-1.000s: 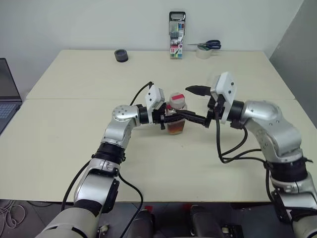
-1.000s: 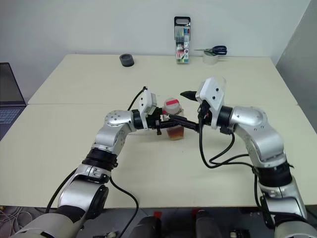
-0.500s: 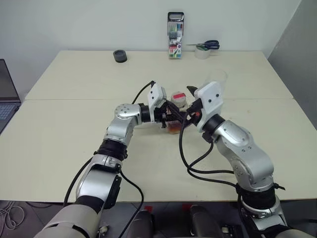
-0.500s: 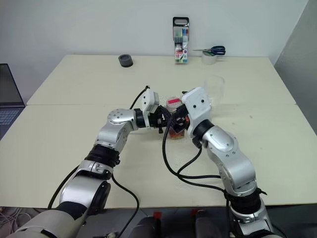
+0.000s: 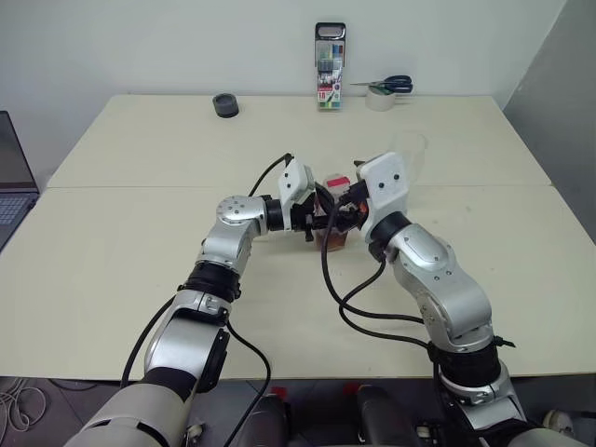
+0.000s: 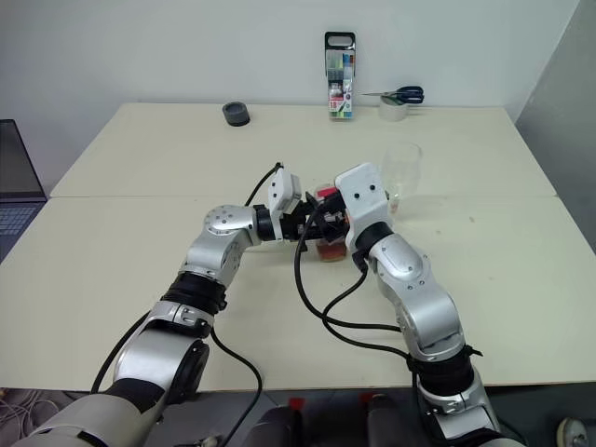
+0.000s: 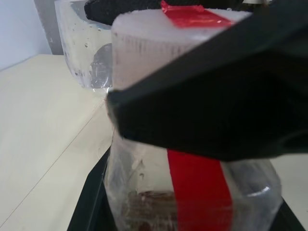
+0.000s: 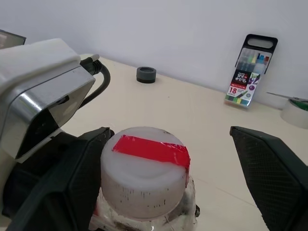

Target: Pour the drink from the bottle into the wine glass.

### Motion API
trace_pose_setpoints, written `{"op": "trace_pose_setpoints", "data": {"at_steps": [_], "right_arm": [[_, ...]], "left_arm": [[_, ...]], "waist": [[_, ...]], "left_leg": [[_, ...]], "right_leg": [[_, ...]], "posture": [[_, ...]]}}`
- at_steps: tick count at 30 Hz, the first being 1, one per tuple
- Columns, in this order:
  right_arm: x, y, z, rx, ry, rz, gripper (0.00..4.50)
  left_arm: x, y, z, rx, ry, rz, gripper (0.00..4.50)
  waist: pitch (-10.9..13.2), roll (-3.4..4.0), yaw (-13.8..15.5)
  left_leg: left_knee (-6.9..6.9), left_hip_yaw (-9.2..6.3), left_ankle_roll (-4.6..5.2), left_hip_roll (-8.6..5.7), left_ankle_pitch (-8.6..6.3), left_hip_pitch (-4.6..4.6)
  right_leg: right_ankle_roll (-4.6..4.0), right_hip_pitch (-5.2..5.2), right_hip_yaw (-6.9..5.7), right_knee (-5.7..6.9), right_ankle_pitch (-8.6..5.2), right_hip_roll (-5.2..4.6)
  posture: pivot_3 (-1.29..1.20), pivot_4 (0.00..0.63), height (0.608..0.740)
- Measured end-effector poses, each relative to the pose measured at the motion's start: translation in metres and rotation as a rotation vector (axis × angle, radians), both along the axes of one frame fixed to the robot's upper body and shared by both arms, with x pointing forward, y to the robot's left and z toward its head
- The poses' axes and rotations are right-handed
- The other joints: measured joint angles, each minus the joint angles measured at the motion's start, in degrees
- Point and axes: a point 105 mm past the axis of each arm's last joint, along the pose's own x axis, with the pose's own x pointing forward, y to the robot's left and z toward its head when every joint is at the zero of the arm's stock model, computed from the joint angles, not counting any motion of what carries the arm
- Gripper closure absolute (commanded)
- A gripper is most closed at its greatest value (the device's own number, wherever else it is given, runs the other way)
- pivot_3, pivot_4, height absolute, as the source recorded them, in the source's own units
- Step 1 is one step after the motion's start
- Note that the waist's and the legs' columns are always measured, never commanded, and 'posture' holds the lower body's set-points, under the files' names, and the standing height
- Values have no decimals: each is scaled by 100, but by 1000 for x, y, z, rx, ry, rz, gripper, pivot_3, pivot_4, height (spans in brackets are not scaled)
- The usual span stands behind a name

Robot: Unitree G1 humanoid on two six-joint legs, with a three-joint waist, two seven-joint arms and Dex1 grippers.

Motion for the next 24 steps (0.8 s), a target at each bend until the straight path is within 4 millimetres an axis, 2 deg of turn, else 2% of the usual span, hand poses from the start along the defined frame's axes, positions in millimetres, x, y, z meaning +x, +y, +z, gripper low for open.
{"op": "trace_pose_setpoints", "data": {"at_steps": [4,9,12,14,16,20,24], "right_arm": [[-3,7,-1,9,3,28,2535],[-4,7,0,13,-3,40,2574],[-6,5,-2,-29,-17,105,2574],[-8,5,-5,-85,-28,210,2575],[-8,2,-7,-186,-24,387,2575],[-3,-10,-1,-358,42,669,2575],[2,-12,7,-392,69,736,2575]], "left_arm": [[0,0,1,-4,-5,1,2810],[0,0,2,-8,-13,-2,2810],[-3,0,1,-3,-7,-24,2810],[-5,1,-1,9,4,-49,2811],[-9,3,-4,35,18,-84,2811],[-16,2,-7,72,19,-151,2812],[-13,0,0,83,3,-163,2812]], "waist": [[0,0,-3],[-1,1,-5],[0,0,-4],[0,0,-7],[0,1,-17],[0,0,-37],[0,0,-43]], "left_leg": [[0,0,0,0,0,0],[0,0,0,0,0,1],[1,1,0,-2,0,0],[2,2,1,-3,0,1],[1,6,4,-3,-1,3],[-1,4,8,3,-3,9],[-3,0,3,4,0,8]], "right_leg": [[0,0,0,1,0,0],[0,0,0,2,0,0],[0,0,0,1,0,0],[0,2,0,-1,0,0],[0,6,0,-6,0,1],[0,10,-2,-6,0,7],[0,9,-3,-5,0,6]], "posture": [[0,150,740],[0,150,740],[0,150,740],[0,150,740],[0,150,740],[0,150,740],[0,150,740]]}}
